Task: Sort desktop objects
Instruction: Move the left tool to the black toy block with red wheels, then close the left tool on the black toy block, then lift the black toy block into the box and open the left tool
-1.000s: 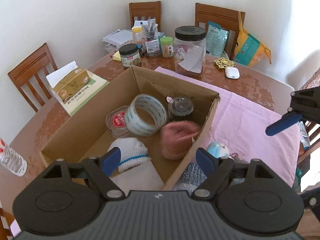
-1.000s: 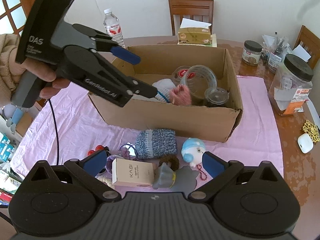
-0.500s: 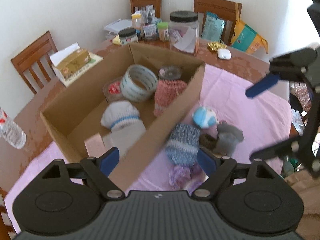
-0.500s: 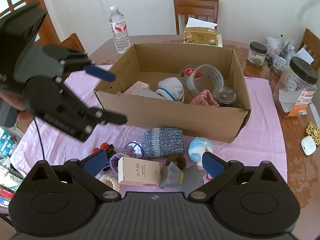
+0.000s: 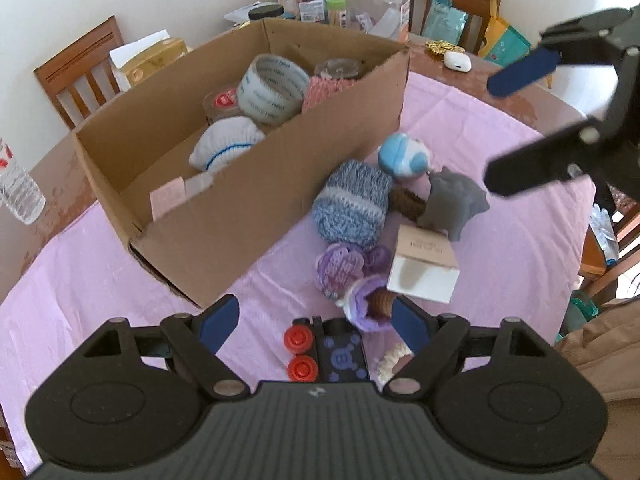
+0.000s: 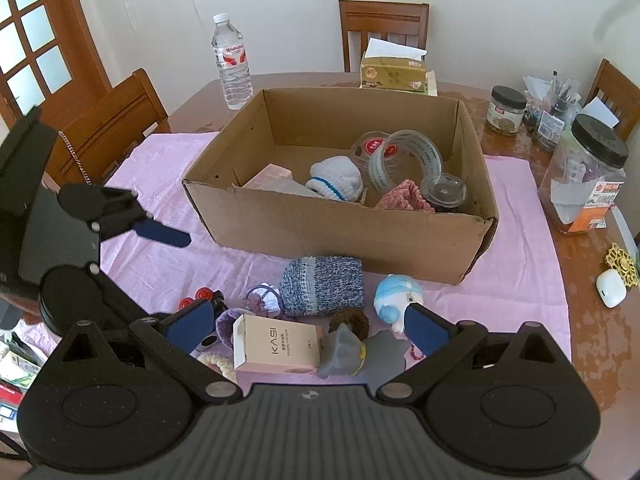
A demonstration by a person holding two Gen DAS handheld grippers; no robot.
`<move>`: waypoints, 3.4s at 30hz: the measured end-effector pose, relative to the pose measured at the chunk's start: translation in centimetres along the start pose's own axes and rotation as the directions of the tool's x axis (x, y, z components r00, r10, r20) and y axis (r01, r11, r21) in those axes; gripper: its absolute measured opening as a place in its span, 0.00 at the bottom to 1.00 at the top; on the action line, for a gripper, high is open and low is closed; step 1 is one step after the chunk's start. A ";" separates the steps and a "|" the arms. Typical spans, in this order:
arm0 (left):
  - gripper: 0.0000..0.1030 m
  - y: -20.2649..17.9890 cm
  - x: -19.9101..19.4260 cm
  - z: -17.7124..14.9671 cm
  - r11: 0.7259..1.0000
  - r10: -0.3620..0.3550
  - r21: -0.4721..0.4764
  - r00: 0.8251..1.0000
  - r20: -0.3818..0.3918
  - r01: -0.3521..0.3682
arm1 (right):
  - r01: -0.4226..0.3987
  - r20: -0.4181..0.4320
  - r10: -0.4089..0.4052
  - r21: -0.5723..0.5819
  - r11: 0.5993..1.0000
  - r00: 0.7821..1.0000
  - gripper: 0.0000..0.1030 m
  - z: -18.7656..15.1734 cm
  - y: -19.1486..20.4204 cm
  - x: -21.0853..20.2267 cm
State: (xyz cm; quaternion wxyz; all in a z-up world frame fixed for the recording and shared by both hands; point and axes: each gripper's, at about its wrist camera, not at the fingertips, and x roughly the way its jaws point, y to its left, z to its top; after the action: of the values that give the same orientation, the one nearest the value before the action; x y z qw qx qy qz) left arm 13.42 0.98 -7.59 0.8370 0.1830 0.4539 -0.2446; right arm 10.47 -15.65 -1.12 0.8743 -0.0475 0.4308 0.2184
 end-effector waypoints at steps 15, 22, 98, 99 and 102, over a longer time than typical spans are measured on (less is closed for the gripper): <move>0.69 0.1 1.5 -1.7 0.997 -0.026 -0.078 0.999 -0.043 0.023 | 0.040 -0.004 -0.041 -0.128 0.991 0.999 1.00 -0.8 1.7 0.3; 0.69 0.2 1.9 -1.9 0.995 -0.031 -0.098 0.999 -0.042 0.026 | -0.044 -0.012 0.043 -0.099 0.994 0.999 1.00 -0.6 1.7 0.2; 0.47 0.8 2.6 -1.9 0.986 -0.007 -0.164 0.998 -0.060 -0.003 | 0.264 -0.122 -0.243 0.207 0.942 0.962 1.00 1.5 -4.4 -0.9; 0.47 0.8 2.4 -1.6 0.987 -0.004 -0.161 0.998 -0.057 -0.005 | 0.257 -0.125 -0.235 0.207 0.944 0.964 1.00 1.5 -4.3 -0.8; 0.47 0.9 1.8 -1.1 0.988 0.005 -0.152 0.999 -0.049 -0.013 | 0.251 -0.144 -0.225 0.203 0.946 0.964 1.00 1.5 -4.2 -0.5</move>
State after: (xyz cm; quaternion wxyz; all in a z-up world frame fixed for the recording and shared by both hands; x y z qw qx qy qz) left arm 14.03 1.91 -9.62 0.8384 0.1265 0.4906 -0.2011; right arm 13.07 -19.15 -0.23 0.8671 -0.0152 0.4945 0.0589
